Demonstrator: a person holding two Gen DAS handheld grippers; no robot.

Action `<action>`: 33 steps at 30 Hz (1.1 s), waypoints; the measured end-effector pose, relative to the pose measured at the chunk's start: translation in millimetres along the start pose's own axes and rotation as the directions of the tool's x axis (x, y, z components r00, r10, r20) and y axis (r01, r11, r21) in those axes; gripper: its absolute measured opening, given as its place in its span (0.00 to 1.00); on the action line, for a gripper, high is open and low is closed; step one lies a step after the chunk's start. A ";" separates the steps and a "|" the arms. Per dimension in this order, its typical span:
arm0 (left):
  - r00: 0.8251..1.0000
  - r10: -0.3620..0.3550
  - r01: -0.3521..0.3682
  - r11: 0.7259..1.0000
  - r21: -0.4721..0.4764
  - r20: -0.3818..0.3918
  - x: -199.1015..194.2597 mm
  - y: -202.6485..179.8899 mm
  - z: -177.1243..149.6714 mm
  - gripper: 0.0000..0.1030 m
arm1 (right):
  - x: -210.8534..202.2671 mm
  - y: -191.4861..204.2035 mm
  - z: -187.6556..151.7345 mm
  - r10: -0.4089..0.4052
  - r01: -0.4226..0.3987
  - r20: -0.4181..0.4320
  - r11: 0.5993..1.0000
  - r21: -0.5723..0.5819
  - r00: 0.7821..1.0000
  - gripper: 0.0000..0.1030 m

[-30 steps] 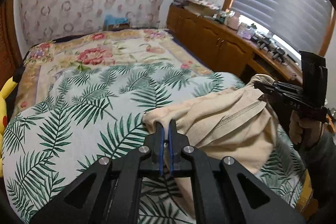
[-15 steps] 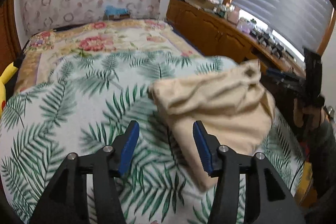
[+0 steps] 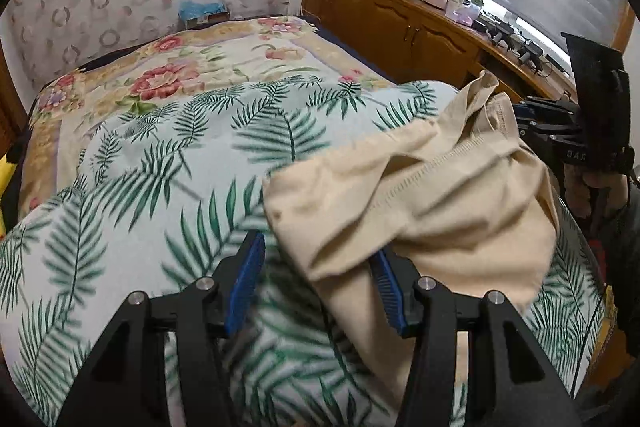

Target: Fold small clothes

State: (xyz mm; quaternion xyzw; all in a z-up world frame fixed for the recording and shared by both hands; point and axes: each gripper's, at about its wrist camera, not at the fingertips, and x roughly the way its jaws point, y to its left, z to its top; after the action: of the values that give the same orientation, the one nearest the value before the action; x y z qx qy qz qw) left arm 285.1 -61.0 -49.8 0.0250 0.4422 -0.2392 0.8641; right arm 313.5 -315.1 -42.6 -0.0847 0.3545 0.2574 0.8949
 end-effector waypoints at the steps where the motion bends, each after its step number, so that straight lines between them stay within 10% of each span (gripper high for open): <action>1: 1.000 -0.002 0.002 1.000 0.003 0.004 1.7 1.1 3.4 0.51 | 1.3 -1.5 1.9 0.013 -0.013 0.005 1.000 0.000 1.000 0.29; 7: 0.999 0.021 -0.019 0.999 -0.044 0.048 5.3 18.9 12.8 0.51 | -0.5 -14.6 17.1 0.117 -0.118 0.079 0.993 0.006 0.990 0.03; 14: 0.990 0.123 -0.115 0.987 -0.111 0.070 1.1 41.7 10.9 0.51 | 8.9 -44.1 27.5 -0.114 0.103 0.048 0.979 0.178 0.992 0.02; 21: 0.991 0.099 -0.089 0.991 -0.105 0.093 -13.7 34.1 6.9 0.51 | 3.0 -39.4 26.4 -0.134 0.132 0.004 0.978 0.162 0.991 0.28; 33: 0.999 -0.013 0.014 0.999 -0.039 0.030 -26.3 -18.9 -36.6 0.51 | -52.1 1.2 -33.5 -0.060 0.064 -0.044 0.994 0.091 0.997 0.33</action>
State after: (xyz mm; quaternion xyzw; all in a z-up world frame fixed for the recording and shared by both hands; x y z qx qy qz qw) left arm 236.3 -58.0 -48.5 0.0014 0.4341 -0.2367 0.8692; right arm 260.9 -346.1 -31.8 -0.0596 0.3815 0.2110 0.8980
